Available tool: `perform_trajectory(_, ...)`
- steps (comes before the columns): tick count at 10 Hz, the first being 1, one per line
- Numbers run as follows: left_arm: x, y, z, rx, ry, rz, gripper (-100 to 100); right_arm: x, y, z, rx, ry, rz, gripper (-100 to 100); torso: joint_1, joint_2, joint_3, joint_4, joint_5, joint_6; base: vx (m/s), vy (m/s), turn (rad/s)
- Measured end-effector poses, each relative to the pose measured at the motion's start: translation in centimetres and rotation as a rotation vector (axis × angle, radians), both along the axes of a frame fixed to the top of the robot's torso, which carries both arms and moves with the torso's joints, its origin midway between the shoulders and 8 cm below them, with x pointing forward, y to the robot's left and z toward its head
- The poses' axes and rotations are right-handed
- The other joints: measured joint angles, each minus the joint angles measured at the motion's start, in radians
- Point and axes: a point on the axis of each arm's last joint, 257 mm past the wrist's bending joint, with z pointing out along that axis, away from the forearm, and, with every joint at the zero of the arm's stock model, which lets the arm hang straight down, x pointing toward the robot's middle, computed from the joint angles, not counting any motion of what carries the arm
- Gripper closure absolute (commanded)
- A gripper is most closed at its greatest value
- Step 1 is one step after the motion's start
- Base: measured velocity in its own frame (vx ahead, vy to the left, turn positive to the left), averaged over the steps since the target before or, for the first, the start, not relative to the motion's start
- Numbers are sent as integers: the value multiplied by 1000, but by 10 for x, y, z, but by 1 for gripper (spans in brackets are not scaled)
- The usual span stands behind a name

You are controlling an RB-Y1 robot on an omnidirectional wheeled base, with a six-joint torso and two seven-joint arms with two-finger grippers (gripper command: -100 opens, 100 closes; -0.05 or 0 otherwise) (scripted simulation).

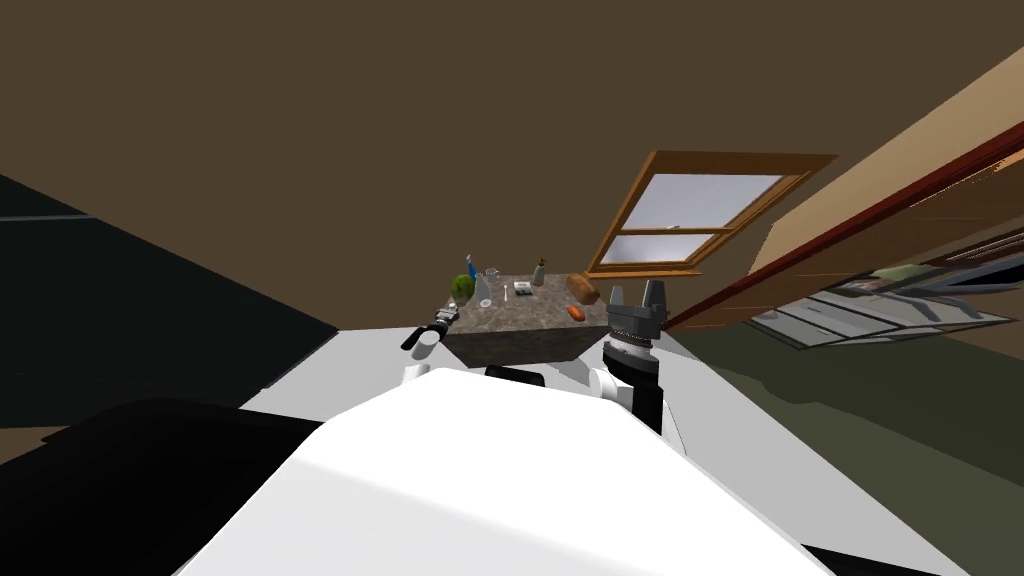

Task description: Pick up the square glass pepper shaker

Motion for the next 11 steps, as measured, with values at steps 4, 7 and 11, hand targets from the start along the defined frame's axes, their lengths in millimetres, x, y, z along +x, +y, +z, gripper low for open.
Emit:
perform_trajectory(4, -8, 11, 2, 6, -6, 39, 100, 0, 0, 0, 0, 0, 0, 0, 0, 0, 0, 0, 0, 0, -24, 7, -83)
perform_trajectory(7, -14, 19, 6, 8, -21, 68, 100, 0, 0, 0, 0, 0, 0, 0, 0, 1, 1, 0, 0, -1, -47, 12, -146)
perform_trajectory(11, -19, 25, 9, 2, -38, 91, 0, 0, 0, 0, 0, 0, 0, 0, 0, -1, 0, 0, 0, -1, -16, 5, -28)
